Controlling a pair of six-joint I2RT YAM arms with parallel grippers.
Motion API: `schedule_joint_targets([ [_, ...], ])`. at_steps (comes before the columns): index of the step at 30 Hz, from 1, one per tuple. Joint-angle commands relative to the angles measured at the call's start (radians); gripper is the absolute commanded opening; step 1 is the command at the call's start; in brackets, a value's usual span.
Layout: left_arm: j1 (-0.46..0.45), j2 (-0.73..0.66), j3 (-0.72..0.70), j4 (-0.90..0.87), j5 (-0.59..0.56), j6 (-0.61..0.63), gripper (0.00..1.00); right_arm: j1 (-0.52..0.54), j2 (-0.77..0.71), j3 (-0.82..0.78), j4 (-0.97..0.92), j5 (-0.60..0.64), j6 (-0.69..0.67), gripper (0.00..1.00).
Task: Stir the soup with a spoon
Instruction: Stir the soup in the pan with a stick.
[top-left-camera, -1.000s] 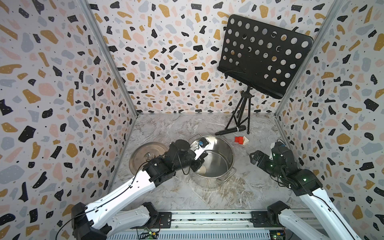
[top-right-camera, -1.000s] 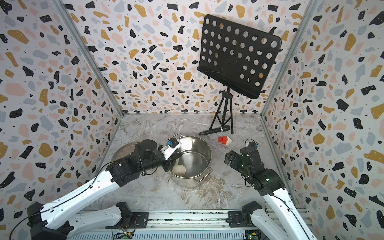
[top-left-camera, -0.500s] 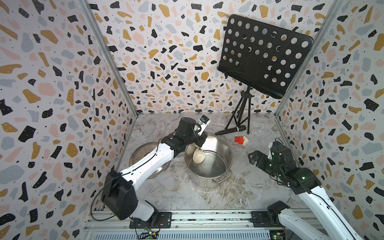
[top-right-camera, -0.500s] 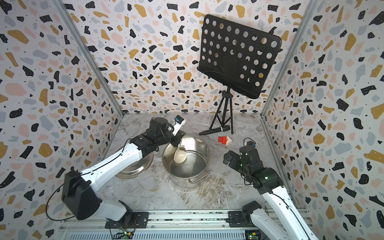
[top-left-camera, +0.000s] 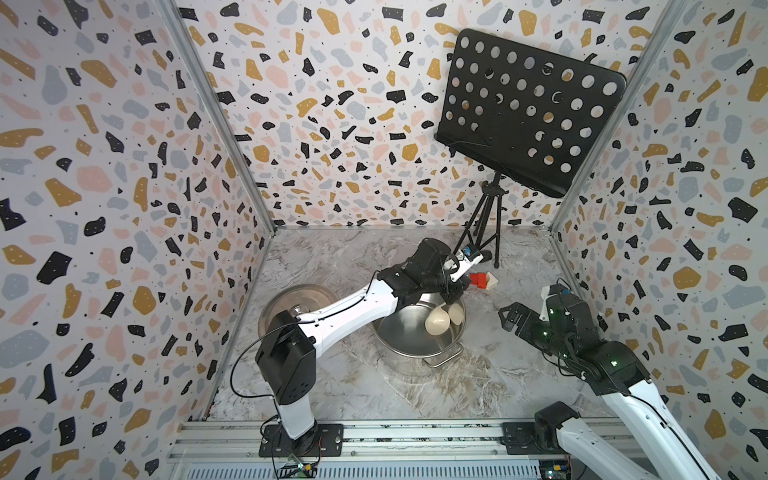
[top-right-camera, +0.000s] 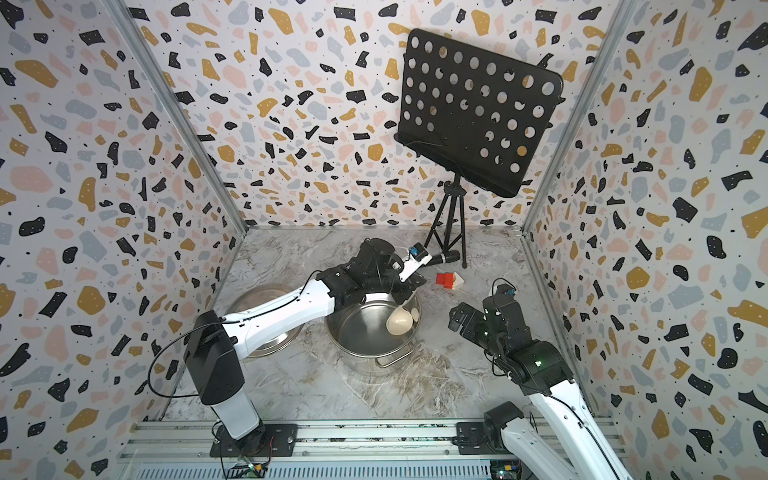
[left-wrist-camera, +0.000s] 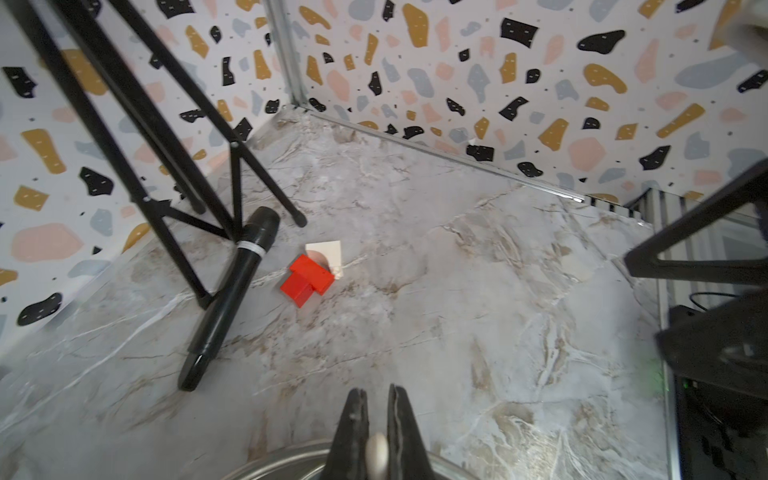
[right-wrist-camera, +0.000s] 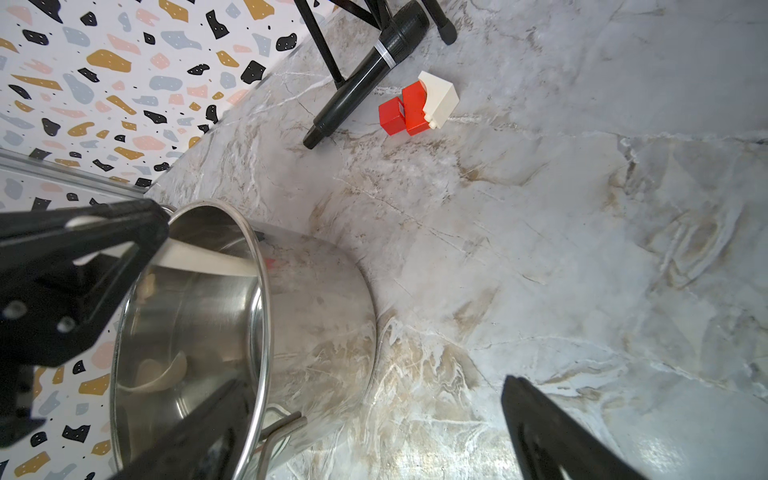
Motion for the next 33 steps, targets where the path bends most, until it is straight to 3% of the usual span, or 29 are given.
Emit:
schedule_joint_targets([
  [1, -0.059, -0.038, -0.022, -0.029, 0.053, 0.008, 0.00, -0.003, -0.006, 0.017, -0.017, 0.016, 0.006, 1.00],
  [9, -0.119, -0.308, -0.281, -0.037, 0.010, -0.034, 0.00, -0.004, 0.020, 0.014, -0.013, 0.019, 0.004, 1.00],
  [13, -0.115, -0.438, -0.394, -0.061, -0.073, -0.050, 0.00, -0.004, 0.034, 0.014, -0.006, 0.012, 0.001, 1.00],
  [20, 0.018, -0.611, -0.509, -0.084, -0.130, -0.088, 0.00, -0.004, 0.071, 0.030, 0.007, -0.009, -0.009, 1.00],
  [28, 0.212, -0.542, -0.427, -0.085, -0.172, -0.046, 0.00, -0.005, 0.100, 0.067, 0.009, -0.034, -0.028, 1.00],
  [33, 0.229, -0.396, -0.332, -0.027, -0.163, -0.046, 0.00, -0.004, 0.105, 0.069, 0.005, -0.069, -0.032, 1.00],
])
